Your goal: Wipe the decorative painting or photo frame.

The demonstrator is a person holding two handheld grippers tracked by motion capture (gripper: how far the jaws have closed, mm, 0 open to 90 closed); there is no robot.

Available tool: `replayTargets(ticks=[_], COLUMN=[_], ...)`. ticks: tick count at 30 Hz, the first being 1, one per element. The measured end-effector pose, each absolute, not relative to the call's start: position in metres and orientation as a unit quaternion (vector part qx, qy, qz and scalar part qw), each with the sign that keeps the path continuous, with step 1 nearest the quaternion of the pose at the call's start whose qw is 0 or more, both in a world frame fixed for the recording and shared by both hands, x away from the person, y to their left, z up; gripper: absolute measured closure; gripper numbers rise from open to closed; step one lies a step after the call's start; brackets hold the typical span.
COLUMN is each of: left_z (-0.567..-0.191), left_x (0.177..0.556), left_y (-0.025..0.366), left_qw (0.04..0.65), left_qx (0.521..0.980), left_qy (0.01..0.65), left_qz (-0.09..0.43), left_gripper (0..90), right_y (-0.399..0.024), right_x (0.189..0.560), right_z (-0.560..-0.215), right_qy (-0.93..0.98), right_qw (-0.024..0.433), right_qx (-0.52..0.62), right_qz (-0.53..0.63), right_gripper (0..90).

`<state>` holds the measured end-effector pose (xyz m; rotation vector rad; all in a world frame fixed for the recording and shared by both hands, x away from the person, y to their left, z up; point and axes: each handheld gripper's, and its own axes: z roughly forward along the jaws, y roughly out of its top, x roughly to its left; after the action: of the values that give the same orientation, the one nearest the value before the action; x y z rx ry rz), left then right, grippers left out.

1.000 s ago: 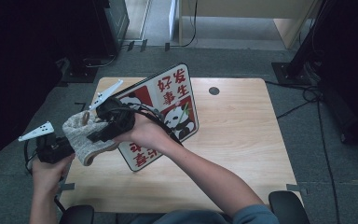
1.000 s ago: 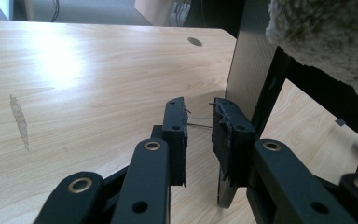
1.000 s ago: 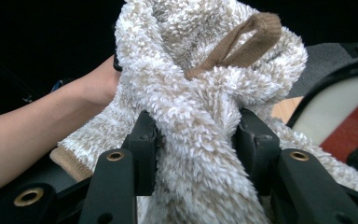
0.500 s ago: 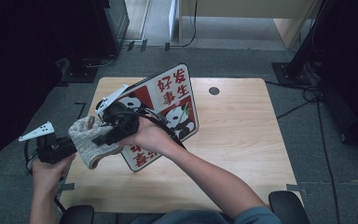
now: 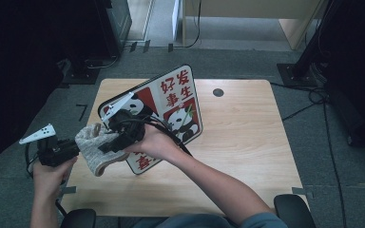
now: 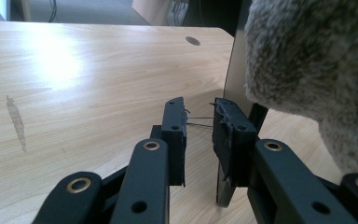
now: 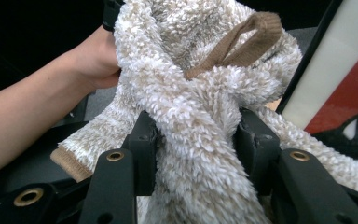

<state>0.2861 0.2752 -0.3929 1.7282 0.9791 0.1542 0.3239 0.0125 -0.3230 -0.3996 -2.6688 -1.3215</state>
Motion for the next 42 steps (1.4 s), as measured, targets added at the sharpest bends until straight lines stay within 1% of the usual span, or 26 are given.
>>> replayTargets(ticks=[42], left_z=[-0.393], left_x=[0.285], left_y=[0.276], left_qw=[0.544], left_qx=[0.730], left_qy=[0.408], left_qz=[0.065], left_gripper=[74.5], right_y=[0.005], right_x=[0.318], right_z=[-0.368], right_qy=[-0.894], right_qw=[0.085], right_qx=[-0.149], right_qz=[-0.413], right_gripper=[56.7])
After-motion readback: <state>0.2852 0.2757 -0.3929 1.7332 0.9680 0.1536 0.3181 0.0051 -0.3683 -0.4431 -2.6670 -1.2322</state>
